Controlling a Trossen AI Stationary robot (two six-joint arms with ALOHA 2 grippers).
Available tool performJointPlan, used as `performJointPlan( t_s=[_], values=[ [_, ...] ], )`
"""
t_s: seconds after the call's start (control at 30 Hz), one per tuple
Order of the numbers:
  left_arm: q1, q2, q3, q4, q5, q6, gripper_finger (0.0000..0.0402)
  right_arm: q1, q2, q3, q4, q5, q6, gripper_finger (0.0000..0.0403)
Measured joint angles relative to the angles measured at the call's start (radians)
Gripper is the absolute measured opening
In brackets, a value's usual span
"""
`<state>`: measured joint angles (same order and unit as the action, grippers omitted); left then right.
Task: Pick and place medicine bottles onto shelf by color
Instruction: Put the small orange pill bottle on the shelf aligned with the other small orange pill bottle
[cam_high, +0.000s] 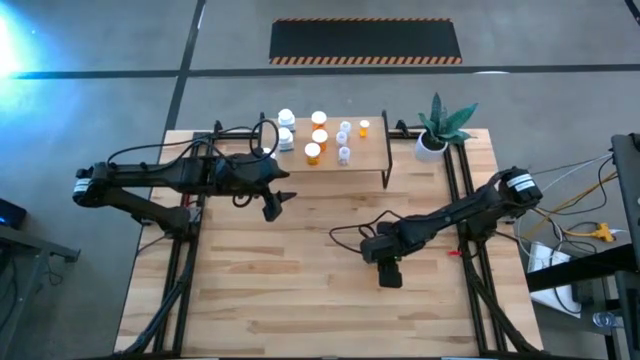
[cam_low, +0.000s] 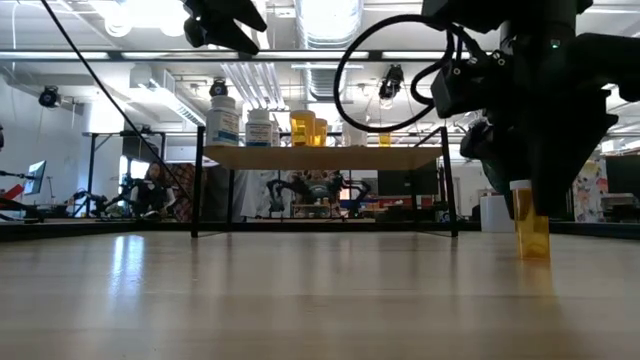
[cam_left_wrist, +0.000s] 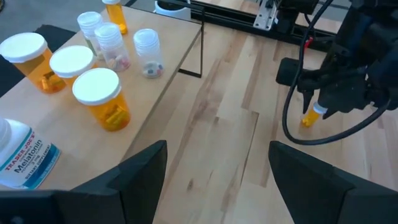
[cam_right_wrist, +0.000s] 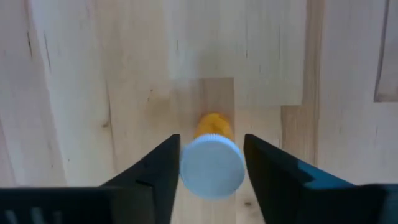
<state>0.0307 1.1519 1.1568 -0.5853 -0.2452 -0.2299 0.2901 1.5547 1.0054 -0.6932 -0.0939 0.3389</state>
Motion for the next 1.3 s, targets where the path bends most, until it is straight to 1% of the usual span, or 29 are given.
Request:
performJointPlan(
  t_s=[0.13,0.2,0.3,0.37,0.47,0.57,0.67,0.73,0.87,0.93,1.0,1.07,1.17,1.3],
  values=[
    [0.0,0.0,0.0,0.0,0.002,0.0,0.0265,0.0,-0.021,0.002,-0.011,-0.009,0.017,0.0126],
    [0.0,0.0,0.0,0.0,0.003,0.0,0.0265,-0.004,-0.049,0.024,-0.032,-0.01,0.04,0.0105],
    [0.0,0.0,0.0,0.0,0.005,0.0,0.0265,-0.04,-0.087,0.115,-0.106,-0.011,0.065,0.009],
    [0.0,0.0,0.0,-0.001,0.005,0.001,0.0265,-0.082,-0.1,0.206,-0.174,0.021,0.085,0.009],
    [0.0,0.0,0.0,0.0,0.005,0.001,0.0265,-0.173,-0.101,0.371,-0.286,0.101,0.113,0.0098],
    [0.0,0.001,0.0,0.0,0.005,0.001,0.0265,-0.3,-0.079,0.545,-0.419,0.168,0.117,0.0102],
    [0.0,0.001,0.0,0.001,0.005,0.001,0.0265,-0.438,-0.044,0.687,-0.523,0.207,0.103,0.0099],
    [0.0,0.004,0.0,0.001,0.005,0.001,0.0265,-0.534,-0.025,0.752,-0.55,0.21,0.086,0.0096],
    [0.0,0.005,0.0,0.001,0.006,0.001,0.0265,-0.693,0.023,0.82,-0.556,0.199,-0.016,0.0096],
    [0.0,0.005,0.0,0.001,0.006,0.001,0.0265,-0.747,0.058,0.844,-0.558,0.189,-0.056,0.0098],
    [0.0,0.005,0.0,0.001,0.006,0.001,0.0265,-0.785,0.097,0.865,-0.562,0.14,-0.087,0.01],
    [0.0,0.005,0.0,0.001,0.006,0.0,0.0265,-0.809,0.137,0.878,-0.573,0.114,-0.119,0.01],
    [0.0,0.005,0.0,0.001,0.006,0.0,0.0265,-0.821,0.191,0.901,-0.583,0.122,-0.15,0.0101],
    [0.0,0.005,0.0,0.001,0.006,-0.012,0.0265,-0.821,0.228,0.934,-0.591,0.12,-0.168,0.0101]
  ],
)
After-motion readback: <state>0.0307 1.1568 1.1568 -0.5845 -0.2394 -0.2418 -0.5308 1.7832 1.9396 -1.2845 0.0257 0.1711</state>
